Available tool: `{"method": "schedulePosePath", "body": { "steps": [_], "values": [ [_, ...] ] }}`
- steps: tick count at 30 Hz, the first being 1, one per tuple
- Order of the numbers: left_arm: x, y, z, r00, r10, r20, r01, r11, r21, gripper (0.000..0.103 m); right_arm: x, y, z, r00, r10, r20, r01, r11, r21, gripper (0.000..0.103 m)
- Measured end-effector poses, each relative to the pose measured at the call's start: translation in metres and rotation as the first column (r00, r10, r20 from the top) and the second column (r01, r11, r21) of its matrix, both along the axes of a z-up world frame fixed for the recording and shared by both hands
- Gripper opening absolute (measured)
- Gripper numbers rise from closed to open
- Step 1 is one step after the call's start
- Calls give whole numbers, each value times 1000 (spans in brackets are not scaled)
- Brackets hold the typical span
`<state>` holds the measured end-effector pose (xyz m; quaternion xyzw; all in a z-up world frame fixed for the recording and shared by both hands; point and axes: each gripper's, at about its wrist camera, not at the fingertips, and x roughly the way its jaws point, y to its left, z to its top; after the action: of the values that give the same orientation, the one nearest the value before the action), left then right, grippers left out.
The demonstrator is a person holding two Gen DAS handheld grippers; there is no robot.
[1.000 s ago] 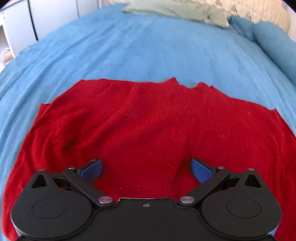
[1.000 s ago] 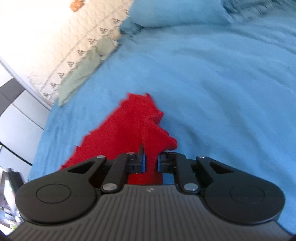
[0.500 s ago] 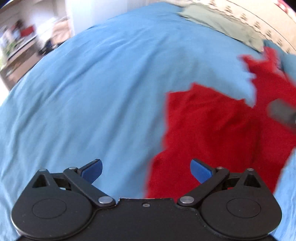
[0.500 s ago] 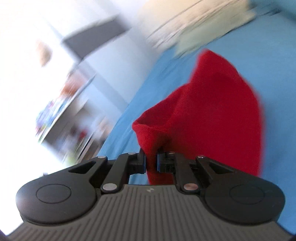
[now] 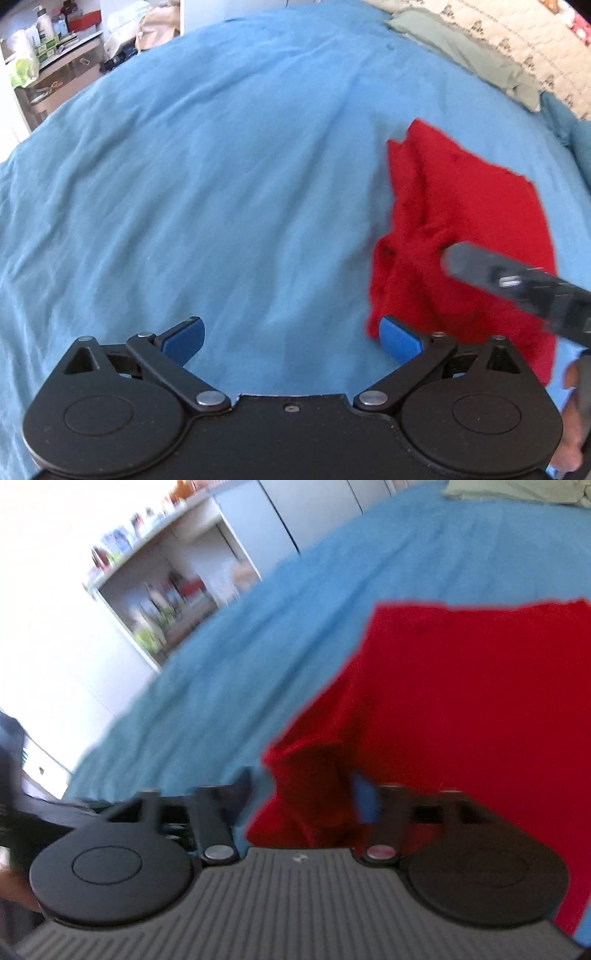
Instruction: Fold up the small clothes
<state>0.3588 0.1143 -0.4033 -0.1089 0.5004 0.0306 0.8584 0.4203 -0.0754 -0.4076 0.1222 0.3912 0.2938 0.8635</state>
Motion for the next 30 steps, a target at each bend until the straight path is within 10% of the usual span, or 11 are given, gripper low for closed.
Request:
{"method": "schedulePosePath", "body": {
  "steps": [6, 14, 21, 30],
  "values": [
    [7, -21, 27, 996, -69, 60, 73, 994, -81, 102, -28, -42, 46, 977, -186, 107, 197, 974, -109, 86],
    [21, -47, 18, 998, -48, 42, 54, 986, -161, 90, -87, -71, 11, 966, -205, 159, 251, 894, -372, 92],
    [17, -42, 44, 981, 48, 189, -14, 984, -176, 77, -104, -83, -1, 953, -248, 171, 292, 900, -323, 90],
    [25, -82, 32, 975, -140, 171, 179, 954, -242, 65, -65, -87, 10, 958, -248, 143, 276, 932, -233, 81]
  ]
}}
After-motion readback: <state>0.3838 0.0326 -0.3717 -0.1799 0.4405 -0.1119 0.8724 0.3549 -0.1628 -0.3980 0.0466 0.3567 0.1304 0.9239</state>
